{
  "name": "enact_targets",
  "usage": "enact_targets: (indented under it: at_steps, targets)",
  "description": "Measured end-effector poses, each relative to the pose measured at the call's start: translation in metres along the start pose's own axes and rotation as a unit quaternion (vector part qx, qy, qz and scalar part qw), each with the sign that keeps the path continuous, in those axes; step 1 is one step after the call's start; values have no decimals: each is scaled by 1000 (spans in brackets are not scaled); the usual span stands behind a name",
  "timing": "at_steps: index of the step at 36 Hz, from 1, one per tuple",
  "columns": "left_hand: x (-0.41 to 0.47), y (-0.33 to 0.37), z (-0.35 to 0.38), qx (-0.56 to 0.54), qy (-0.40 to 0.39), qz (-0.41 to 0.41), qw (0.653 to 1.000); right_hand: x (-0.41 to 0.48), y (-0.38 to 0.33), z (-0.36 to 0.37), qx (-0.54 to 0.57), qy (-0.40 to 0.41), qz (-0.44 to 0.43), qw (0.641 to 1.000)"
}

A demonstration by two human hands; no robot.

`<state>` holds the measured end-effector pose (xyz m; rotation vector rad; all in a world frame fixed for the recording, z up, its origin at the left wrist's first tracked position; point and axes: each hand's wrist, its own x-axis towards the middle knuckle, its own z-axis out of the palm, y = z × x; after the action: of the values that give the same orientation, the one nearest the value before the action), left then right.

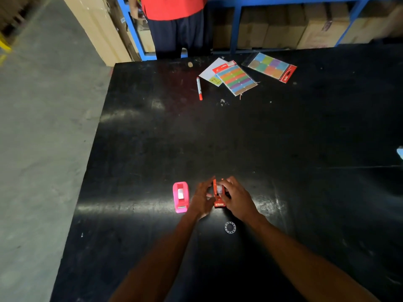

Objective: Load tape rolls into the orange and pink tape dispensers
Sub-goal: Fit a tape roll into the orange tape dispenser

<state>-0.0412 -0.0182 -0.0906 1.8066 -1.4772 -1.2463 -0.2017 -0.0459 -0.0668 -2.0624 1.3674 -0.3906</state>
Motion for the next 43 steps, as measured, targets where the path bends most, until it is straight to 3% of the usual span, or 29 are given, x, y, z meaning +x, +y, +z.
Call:
enact_targets:
  at_steps: [17,31,43]
  targets:
    - [9,2,1,-23,31,-47,998,13,-6,-10,-79,33,-20,996]
    - [9,6,-2,-29,50,-35,998,-40,-9,-10,-98,62,-117,986]
    - [5,10,-1,-31,47,-33,998,-54,-11,17,-114,42,-41,992]
